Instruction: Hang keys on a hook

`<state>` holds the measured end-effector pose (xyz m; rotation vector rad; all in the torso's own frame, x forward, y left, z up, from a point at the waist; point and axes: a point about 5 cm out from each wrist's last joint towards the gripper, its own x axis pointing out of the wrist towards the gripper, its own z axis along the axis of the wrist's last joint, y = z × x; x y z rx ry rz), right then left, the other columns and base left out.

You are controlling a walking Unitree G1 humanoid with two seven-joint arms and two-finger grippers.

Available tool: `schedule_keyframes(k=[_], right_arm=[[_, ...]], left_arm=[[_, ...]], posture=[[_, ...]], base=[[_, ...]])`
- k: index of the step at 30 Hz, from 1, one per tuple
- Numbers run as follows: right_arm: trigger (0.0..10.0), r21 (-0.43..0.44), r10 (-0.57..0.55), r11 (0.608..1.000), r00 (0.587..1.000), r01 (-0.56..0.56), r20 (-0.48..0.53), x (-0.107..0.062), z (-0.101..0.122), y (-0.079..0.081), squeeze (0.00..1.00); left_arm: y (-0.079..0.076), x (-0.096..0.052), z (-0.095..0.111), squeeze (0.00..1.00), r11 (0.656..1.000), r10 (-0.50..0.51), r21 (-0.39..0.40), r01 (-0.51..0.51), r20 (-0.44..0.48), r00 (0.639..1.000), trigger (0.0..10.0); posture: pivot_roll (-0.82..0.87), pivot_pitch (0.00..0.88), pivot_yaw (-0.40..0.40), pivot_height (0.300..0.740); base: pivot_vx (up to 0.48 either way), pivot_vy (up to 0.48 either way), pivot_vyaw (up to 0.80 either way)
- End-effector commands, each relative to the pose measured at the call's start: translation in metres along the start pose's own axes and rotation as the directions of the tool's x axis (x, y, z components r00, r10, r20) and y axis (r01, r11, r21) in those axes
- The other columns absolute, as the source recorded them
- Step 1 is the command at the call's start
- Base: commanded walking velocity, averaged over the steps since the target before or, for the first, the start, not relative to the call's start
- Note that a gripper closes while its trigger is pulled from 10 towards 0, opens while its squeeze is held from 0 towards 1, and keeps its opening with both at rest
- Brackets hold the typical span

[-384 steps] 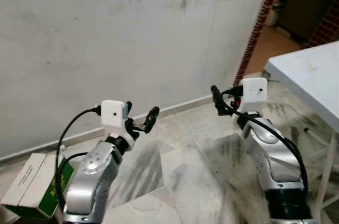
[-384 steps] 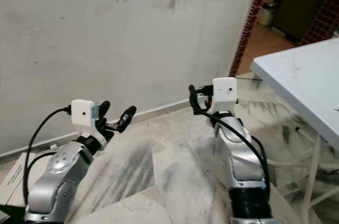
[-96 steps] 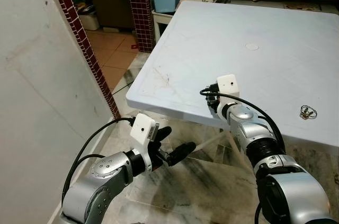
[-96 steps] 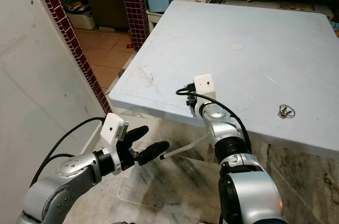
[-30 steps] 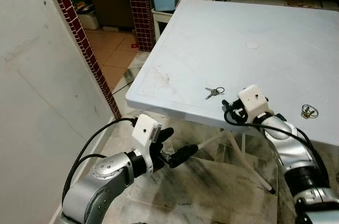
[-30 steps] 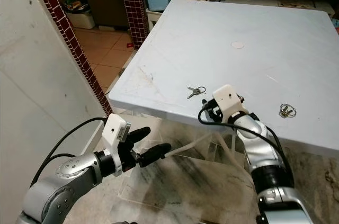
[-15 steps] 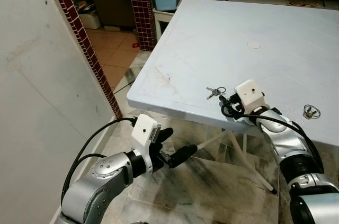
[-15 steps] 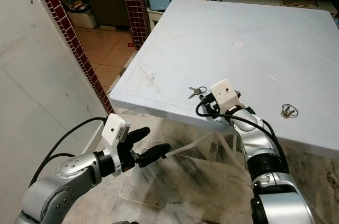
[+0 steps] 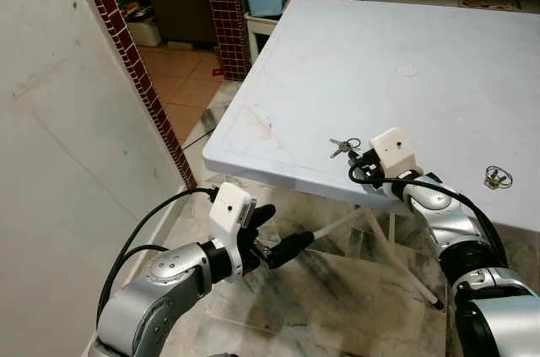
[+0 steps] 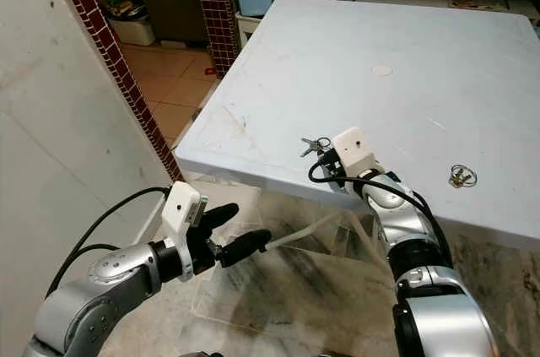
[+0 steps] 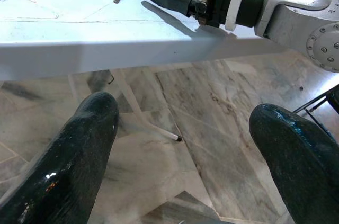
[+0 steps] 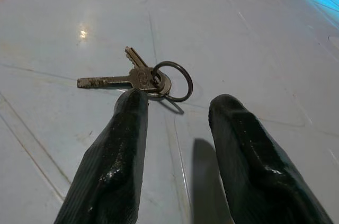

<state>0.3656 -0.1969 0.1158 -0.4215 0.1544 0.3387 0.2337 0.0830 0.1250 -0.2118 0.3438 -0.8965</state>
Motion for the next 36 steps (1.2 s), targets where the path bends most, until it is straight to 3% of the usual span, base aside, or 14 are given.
schedule_keyframes(k=[1, 20, 36], right_arm=[[0.0, 0.004, -0.004, 1.000, 1.000, 0.004, 0.022, 0.002, 0.006, -0.001, 0.00], [0.0, -0.009, -0.012, 1.000, 1.000, 0.012, 0.022, 0.004, 0.005, 0.000, 0.00], [0.0, -0.009, -0.074, 0.997, 0.995, 0.075, 0.071, 0.005, 0.018, -0.011, 0.00]], left_arm=[[-0.002, -0.002, 0.005, 0.00, 1.000, -0.013, 0.024, 0.013, 0.002, 1.000, 10.0], [-0.003, -0.002, 0.004, 0.00, 1.000, -0.015, 0.020, 0.015, 0.001, 1.000, 10.0], [-0.004, 0.000, 0.004, 0.00, 1.000, -0.020, 0.016, 0.020, 0.005, 1.000, 10.0]], posture=[[0.07, 0.078, 0.111, 0.740], [0.07, 0.079, 0.110, 0.740], [0.06, 0.084, 0.103, 0.740]], base=[[0.000, 0.000, 0.00], [0.000, 0.000, 0.00], [0.000, 0.000, 0.00]])
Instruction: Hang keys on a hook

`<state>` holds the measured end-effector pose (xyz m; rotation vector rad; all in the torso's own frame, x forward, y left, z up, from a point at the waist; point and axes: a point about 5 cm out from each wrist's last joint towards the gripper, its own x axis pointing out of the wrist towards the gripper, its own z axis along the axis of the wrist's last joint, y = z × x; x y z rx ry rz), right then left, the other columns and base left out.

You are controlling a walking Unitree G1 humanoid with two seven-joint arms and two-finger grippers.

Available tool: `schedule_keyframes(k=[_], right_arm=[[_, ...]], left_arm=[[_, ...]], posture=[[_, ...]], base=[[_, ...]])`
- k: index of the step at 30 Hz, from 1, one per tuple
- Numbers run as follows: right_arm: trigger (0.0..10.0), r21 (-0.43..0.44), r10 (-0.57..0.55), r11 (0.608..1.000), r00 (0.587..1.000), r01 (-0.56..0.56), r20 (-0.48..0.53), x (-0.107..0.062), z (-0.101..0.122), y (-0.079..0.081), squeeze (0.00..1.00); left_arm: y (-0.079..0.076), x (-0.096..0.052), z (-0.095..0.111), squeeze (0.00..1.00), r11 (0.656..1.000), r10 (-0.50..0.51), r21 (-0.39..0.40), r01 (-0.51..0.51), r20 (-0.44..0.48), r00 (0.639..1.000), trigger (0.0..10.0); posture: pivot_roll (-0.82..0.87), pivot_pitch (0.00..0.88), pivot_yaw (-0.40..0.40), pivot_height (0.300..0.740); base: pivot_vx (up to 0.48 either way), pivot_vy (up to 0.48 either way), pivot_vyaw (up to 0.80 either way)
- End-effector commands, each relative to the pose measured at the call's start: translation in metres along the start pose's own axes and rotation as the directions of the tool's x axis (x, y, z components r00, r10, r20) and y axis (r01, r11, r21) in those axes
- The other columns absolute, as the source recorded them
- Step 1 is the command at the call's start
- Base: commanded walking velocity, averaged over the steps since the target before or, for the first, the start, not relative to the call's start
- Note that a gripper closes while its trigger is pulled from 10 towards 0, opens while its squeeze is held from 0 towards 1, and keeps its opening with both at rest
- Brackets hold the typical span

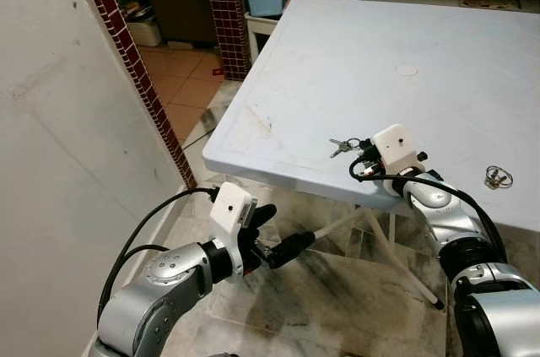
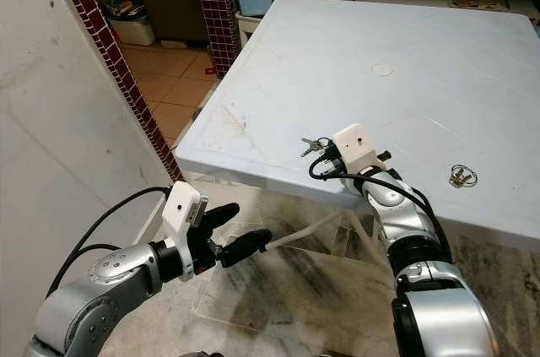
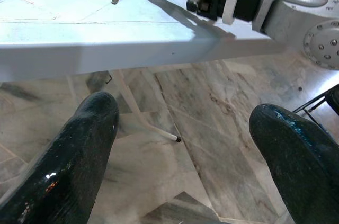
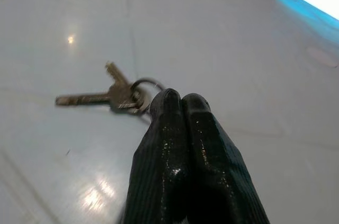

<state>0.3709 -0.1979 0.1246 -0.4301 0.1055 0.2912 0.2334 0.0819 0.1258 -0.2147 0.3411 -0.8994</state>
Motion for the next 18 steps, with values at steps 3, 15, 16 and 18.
schedule_keyframes(k=[3, 15, 16, 18], right_arm=[[0.0, 0.009, -0.062, 0.998, 0.992, 0.061, 0.111, 0.006, 0.029, -0.013, 0.00], [0.0, 0.054, -0.133, 0.991, 0.946, 0.122, 0.295, 0.012, 0.084, -0.030, 0.00], [0.0, 0.055, -0.134, 0.991, 0.943, 0.123, 0.304, 0.013, 0.087, -0.031, 0.00], [0.0, 0.055, -0.134, 0.991, 0.941, 0.123, 0.309, 0.013, 0.089, -0.031, 0.00]], left_arm=[[-0.003, -0.002, 0.003, 0.00, 1.000, -0.023, 0.012, 0.023, -0.001, 1.000, 10.0], [-0.004, -0.002, 0.002, 0.00, 0.999, -0.037, 0.008, 0.037, -0.008, 0.999, 10.0], [-0.005, -0.001, 0.002, 0.00, 0.999, -0.038, 0.007, 0.038, -0.008, 0.999, 10.0], [-0.005, -0.001, 0.002, 0.00, 0.999, -0.037, 0.007, 0.038, -0.008, 0.999, 10.0]], posture=[[0.06, 0.084, 0.103, 0.740], [0.06, 0.082, 0.101, 0.740], [0.06, 0.082, 0.100, 0.740], [0.06, 0.082, 0.100, 0.740]], base=[[0.000, 0.000, 0.00], [0.000, 0.000, 0.00], [0.000, 0.000, 0.00], [0.000, 0.000, 0.00]])
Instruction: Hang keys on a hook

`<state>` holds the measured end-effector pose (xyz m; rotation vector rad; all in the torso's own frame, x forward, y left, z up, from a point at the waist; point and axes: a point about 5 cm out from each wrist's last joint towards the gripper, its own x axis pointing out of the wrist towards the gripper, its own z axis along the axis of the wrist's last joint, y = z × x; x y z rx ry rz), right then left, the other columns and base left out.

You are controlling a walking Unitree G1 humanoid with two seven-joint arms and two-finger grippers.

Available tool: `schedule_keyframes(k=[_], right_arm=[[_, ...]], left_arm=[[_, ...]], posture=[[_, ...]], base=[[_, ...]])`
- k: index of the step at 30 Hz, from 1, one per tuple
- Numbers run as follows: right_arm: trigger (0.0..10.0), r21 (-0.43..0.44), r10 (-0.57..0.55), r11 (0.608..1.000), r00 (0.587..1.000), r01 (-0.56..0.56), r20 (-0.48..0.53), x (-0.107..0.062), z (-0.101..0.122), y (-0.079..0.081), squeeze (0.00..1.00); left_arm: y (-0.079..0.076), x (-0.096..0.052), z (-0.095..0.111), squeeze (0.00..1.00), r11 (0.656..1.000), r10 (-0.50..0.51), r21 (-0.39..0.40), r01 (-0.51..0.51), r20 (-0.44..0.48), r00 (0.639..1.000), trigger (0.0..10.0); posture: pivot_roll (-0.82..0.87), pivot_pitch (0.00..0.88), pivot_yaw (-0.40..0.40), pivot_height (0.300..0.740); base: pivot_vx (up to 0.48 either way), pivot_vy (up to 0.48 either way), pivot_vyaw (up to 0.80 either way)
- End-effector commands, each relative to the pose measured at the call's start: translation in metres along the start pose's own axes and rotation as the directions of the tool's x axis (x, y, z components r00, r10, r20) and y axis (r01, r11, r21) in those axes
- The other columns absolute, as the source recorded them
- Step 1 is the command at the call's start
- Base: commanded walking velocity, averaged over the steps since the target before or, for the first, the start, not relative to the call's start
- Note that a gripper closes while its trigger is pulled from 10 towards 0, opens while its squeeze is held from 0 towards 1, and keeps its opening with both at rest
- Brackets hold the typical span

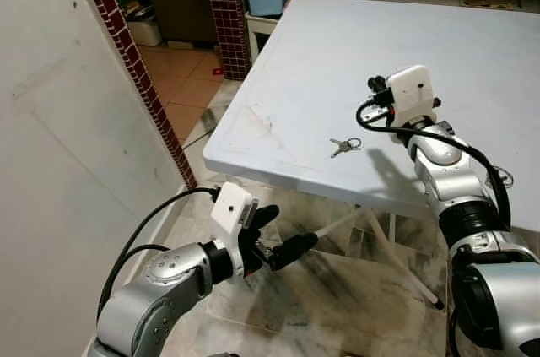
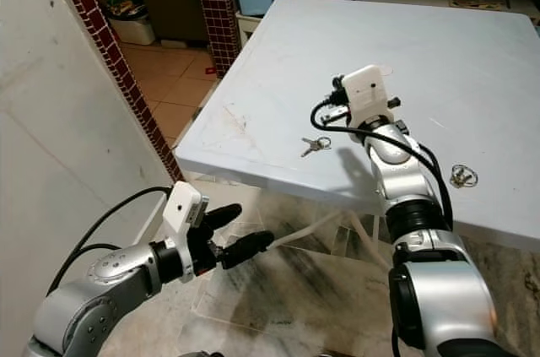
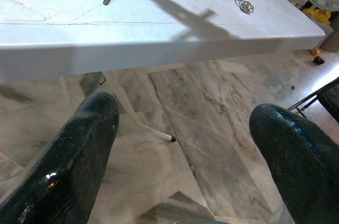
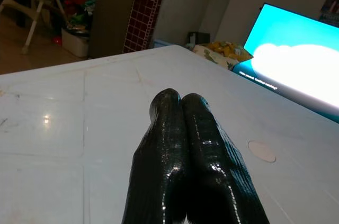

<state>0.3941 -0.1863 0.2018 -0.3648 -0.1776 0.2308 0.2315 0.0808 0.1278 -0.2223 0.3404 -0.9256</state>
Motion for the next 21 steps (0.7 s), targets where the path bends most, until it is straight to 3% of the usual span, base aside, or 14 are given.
schedule_keyframes(k=[1, 2, 3, 4, 5, 6, 13, 16, 21], right_arm=[[0.0, 0.008, -0.015, 1.000, 0.999, 0.015, 0.051, 0.005, 0.014, -0.003, 0.00], [0.0, 0.006, -0.015, 1.000, 0.999, 0.015, 0.048, 0.005, 0.013, -0.003, 0.00], [4.1, 0.007, -0.020, 1.000, 0.999, 0.019, 0.026, 0.003, 0.008, -0.004, 0.00], [8.9, 0.011, -0.023, 1.000, 1.000, 0.022, 0.006, 0.001, 0.004, -0.004, 0.00], [8.9, 0.011, -0.023, 1.000, 1.000, 0.022, 0.006, 0.001, 0.004, -0.004, 0.00], [10.0, 0.012, -0.024, 1.000, 1.000, 0.024, -0.012, -0.002, -0.001, -0.004, 1.00], [10.0, 0.006, -0.046, 0.999, 0.997, 0.047, -0.053, -0.011, -0.015, -0.003, 1.00], [10.0, 0.011, -0.112, 0.994, 0.993, 0.112, -0.042, -0.025, -0.021, 0.006, 1.00], [10.0, 0.005, -0.175, 0.984, 0.983, 0.175, -0.053, -0.040, -0.025, 0.008, 1.00]], left_arm=[[-0.002, -0.001, 0.001, 0.00, 1.000, -0.010, 0.009, 0.010, -0.007, 1.000, 10.0], [-0.002, -0.001, 0.001, 0.00, 1.000, -0.010, 0.009, 0.010, -0.007, 1.000, 10.0], [-0.002, -0.001, 0.001, 0.00, 1.000, -0.008, 0.010, 0.008, -0.007, 1.000, 10.0], [-0.002, -0.001, 0.001, 0.00, 1.000, -0.006, 0.013, 0.006, -0.008, 1.000, 10.0], [-0.002, -0.001, 0.001, 0.00, 1.000, -0.006, 0.013, 0.006, -0.008, 1.000, 10.0], [-0.001, -0.001, 0.001, 0.00, 1.000, -0.002, 0.017, 0.002, -0.009, 1.000, 10.0], [0.004, -0.002, 0.002, 0.00, 0.998, 0.047, 0.032, -0.047, 0.003, 0.999, 10.0], [0.021, -0.004, 0.009, 0.00, 0.981, 0.180, 0.066, -0.183, 0.061, 0.982, 10.0], [0.031, -0.005, 0.013, 0.00, 0.966, 0.242, 0.076, -0.249, 0.086, 0.966, 10.0]], posture=[[0.06, 0.082, 0.100, 0.740], [0.06, 0.082, 0.100, 0.740], [0.06, 0.081, 0.096, 0.740], [0.06, 0.081, 0.096, 0.740], [0.06, 0.081, 0.096, 0.740], [0.06, 0.081, 0.096, 0.740], [0.05, 0.081, 0.098, 0.740], [0.04, 0.076, 0.099, 0.740], [0.03, 0.075, 0.099, 0.740]], base=[[0.000, 0.000, 0.00], [0.000, 0.000, 0.00], [0.000, 0.000, 0.00], [0.000, 0.000, 0.00], [0.000, 0.000, 0.00], [0.000, 0.000, 0.00], [0.000, 0.000, 0.00], [0.000, 0.000, 0.00], [0.000, 0.000, 0.00]])
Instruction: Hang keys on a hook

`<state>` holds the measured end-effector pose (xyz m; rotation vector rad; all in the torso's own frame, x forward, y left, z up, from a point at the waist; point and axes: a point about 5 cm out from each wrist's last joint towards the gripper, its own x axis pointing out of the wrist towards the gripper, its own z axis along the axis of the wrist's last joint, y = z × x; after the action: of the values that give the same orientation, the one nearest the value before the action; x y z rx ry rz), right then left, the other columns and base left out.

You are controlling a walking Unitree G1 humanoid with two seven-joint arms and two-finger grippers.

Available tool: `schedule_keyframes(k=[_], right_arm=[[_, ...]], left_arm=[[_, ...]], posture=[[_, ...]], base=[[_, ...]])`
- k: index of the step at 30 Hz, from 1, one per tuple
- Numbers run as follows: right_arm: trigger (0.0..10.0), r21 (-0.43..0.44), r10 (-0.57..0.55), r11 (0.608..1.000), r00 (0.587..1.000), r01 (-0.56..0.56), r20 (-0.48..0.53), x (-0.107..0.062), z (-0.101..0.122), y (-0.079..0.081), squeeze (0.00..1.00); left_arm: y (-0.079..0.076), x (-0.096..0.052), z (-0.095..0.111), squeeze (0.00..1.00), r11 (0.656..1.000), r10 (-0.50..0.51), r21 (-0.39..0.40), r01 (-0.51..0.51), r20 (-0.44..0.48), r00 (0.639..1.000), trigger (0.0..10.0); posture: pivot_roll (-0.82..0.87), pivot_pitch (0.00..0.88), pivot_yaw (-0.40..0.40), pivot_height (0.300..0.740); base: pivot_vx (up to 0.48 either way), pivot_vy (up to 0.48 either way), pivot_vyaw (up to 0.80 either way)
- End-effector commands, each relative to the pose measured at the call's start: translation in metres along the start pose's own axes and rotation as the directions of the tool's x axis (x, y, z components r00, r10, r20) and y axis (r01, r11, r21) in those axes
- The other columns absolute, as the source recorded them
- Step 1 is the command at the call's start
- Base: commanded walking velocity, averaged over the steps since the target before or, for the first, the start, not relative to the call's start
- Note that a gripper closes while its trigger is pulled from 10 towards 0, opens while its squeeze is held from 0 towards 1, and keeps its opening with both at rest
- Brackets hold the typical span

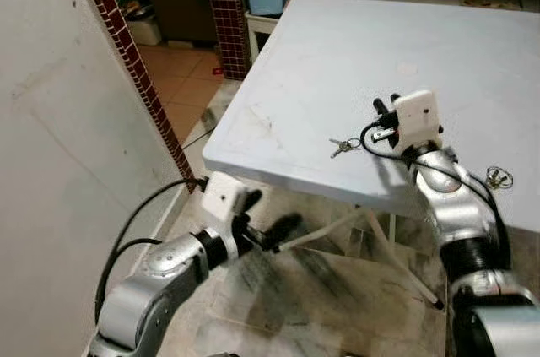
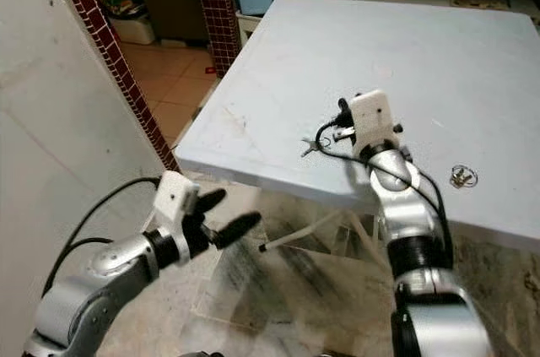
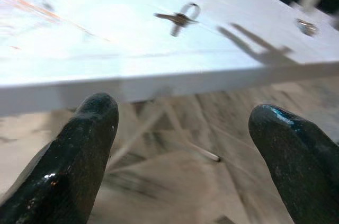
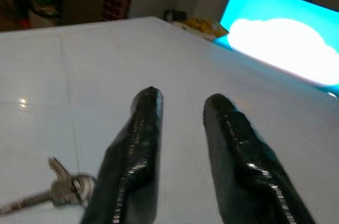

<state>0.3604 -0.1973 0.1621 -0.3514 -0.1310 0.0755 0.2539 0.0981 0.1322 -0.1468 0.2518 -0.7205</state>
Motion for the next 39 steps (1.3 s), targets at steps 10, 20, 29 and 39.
schedule_keyframes(k=[10, 20, 29, 39], right_arm=[[10.0, 0.067, -0.100, 0.992, 0.993, 0.104, -0.069, -0.041, -0.003, 0.017, 1.00], [10.0, 0.141, -0.051, 0.988, 0.991, 0.068, -0.122, -0.068, -0.002, 0.052, 1.00], [10.0, 0.150, -0.055, 0.986, 0.985, 0.080, -0.163, -0.072, 0.004, 0.059, 1.00], [10.0, 0.163, -0.034, 0.985, 0.982, 0.065, -0.184, -0.078, 0.003, 0.065, 1.00]], left_arm=[[0.020, -0.003, 0.000, 0.00, 0.989, 0.144, 0.011, -0.145, 0.045, 0.988, 10.0], [0.028, -0.008, -0.007, 0.00, 0.978, 0.206, 0.019, -0.208, 0.079, 0.975, 10.0], [0.029, -0.003, -0.007, 0.00, 0.985, 0.168, 0.010, -0.170, 0.086, 0.982, 10.0], [0.026, -0.002, -0.009, 0.00, 0.990, 0.143, 0.006, -0.144, 0.079, 0.987, 10.0]], posture=[[0.02, 0.061, 0.096, 0.740], [0.01, 0.043, 0.097, 0.740], [-0.01, 0.031, 0.108, 0.740], [-0.01, 0.036, 0.113, 0.740]], base=[[0.000, 0.000, 0.00], [0.000, 0.000, 0.00], [0.000, 0.000, -0.05], [0.052, 0.000, -0.29]])
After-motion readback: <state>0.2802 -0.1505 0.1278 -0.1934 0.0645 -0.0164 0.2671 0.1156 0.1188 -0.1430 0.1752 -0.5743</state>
